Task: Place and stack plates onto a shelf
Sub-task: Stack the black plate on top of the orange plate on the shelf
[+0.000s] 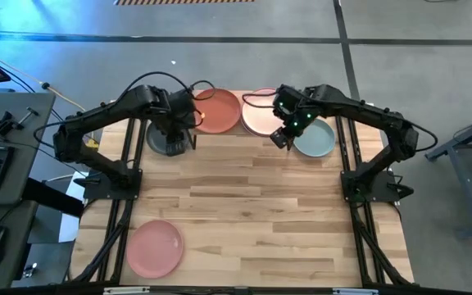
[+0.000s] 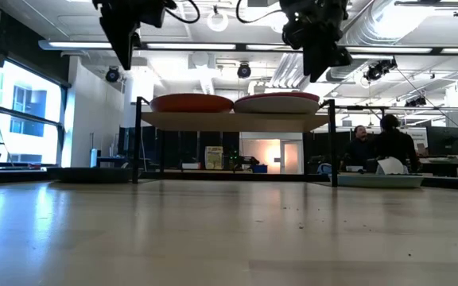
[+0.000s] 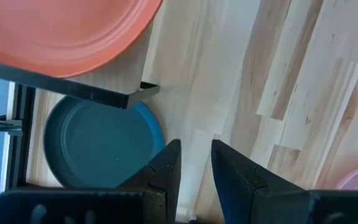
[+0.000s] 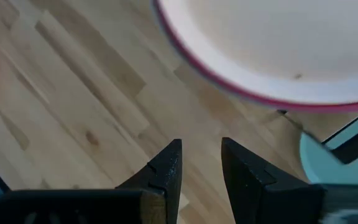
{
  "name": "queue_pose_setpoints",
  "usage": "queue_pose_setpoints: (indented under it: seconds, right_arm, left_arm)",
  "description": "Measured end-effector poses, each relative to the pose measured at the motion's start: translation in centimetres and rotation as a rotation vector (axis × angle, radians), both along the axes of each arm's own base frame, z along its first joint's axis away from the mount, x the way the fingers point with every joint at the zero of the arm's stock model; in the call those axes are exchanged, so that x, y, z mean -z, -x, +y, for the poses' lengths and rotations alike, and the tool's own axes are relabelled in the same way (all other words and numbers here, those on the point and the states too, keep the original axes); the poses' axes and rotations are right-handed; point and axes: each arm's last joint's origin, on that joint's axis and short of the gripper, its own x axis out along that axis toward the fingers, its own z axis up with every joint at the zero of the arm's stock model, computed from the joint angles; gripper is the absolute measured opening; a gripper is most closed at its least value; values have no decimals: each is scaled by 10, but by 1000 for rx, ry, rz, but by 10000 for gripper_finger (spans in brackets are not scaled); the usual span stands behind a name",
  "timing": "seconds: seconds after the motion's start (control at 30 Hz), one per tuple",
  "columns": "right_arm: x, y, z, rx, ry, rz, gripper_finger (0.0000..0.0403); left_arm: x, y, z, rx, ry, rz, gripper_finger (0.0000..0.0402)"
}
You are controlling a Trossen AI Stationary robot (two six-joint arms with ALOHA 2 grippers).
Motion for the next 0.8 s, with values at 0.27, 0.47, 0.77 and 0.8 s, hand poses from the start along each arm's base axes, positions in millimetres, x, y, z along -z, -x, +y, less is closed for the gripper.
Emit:
queue_pose_setpoints:
  seconds: [0.27,0.47,0.77,0.8]
  right_arm:
    - [0,-7,23,-74,-6,10,91]
    - [0,-10,34,-103,-9,10,91]
    - [0,-11,38,-108,2,15,91]
    - [0,-11,38,-107,2,15,91]
  left_arm:
    - [36,26,-2,-75,-15,-63,78]
    - [73,42,10,-165,-22,-62,78]
    - [123,55,18,-193,4,8,79]
    - [127,57,17,-192,10,22,79]
